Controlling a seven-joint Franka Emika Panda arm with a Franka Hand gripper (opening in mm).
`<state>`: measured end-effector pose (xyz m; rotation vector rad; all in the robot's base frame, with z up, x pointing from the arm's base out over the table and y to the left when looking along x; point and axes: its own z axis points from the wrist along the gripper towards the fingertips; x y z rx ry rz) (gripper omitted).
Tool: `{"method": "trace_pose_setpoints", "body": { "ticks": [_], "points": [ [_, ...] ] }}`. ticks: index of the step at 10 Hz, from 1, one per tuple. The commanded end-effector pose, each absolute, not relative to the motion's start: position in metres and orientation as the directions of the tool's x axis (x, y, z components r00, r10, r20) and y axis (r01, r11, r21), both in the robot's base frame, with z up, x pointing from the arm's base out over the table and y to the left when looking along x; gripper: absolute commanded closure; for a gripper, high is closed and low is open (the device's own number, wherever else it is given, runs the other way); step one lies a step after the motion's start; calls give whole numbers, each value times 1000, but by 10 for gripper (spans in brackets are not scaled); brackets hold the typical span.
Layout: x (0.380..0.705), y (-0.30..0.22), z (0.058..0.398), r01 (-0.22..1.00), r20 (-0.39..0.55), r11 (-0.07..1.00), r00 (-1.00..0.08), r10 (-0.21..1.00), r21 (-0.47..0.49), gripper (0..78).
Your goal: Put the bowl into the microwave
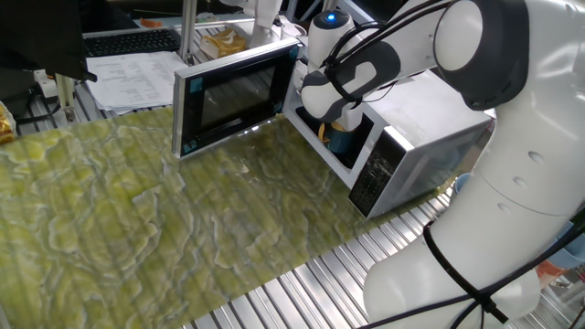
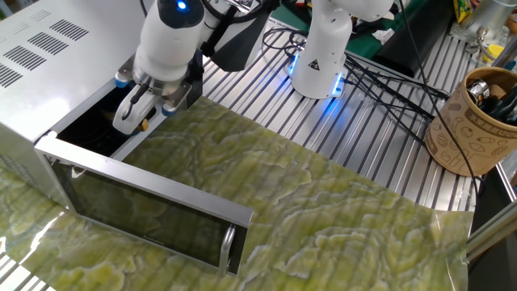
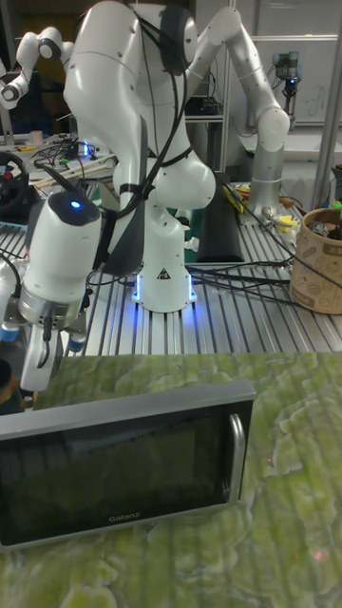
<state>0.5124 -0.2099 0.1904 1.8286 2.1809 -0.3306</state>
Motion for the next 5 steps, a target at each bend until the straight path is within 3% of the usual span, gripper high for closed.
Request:
{"method": "trace_pose_setpoints", "body": {
  "ticks": [1, 5],
  "points": [
    [513, -210, 189, 985, -354, 174, -161, 921, 6, 748],
    [514, -211, 188, 985, -354, 175, -162, 921, 4, 748]
  ]
}}
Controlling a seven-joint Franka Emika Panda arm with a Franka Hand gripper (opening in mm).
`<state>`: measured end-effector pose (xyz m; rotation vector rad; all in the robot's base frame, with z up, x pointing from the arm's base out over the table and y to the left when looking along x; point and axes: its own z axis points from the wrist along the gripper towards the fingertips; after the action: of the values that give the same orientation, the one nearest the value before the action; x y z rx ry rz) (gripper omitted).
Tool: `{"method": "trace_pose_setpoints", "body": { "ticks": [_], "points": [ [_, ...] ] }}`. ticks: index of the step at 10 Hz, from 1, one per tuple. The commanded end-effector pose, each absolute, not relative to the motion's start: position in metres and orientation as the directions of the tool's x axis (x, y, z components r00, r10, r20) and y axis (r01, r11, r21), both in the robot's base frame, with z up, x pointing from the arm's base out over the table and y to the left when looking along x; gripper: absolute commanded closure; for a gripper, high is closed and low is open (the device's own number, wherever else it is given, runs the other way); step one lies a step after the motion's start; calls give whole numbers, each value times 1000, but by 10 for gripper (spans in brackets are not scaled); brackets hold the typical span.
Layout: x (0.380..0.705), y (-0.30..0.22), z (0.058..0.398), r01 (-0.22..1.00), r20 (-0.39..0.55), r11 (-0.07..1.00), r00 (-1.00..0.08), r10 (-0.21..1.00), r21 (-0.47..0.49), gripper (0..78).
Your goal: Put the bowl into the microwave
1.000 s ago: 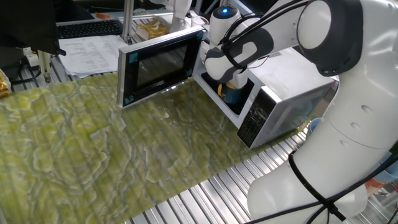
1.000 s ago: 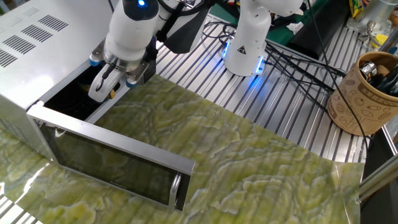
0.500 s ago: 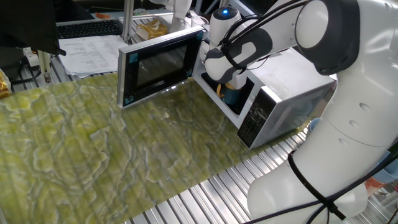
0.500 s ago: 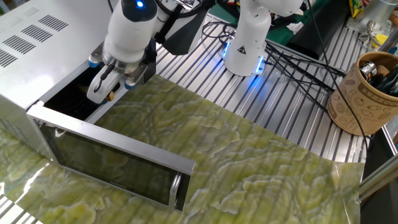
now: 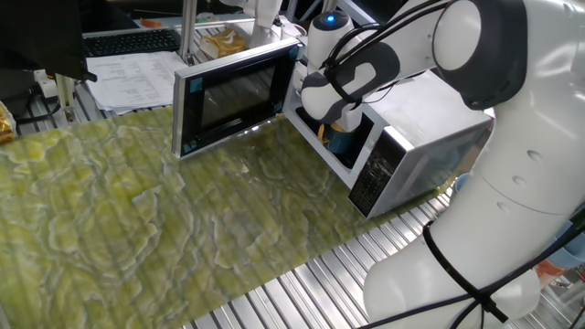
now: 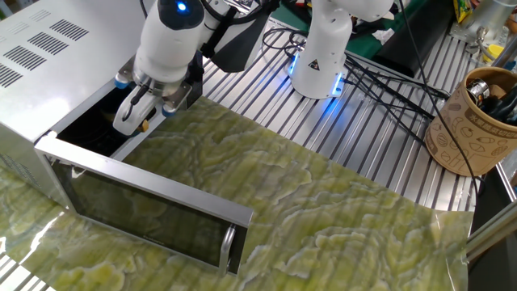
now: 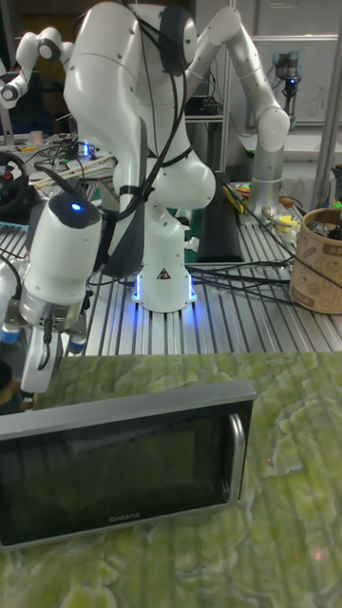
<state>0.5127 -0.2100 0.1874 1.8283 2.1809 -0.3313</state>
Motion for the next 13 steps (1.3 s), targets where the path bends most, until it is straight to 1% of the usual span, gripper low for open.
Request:
{"method": "trace_pose_setpoints", "body": {
  "ticks": [1, 7, 13],
  "points": [
    [514, -212, 187, 985, -355, 175, -162, 921, 4, 748],
    [513, -222, 183, 983, -357, 186, -174, 918, -1, 748],
    [514, -216, 185, 989, -365, 147, -132, 921, 12, 748]
  ]
}}
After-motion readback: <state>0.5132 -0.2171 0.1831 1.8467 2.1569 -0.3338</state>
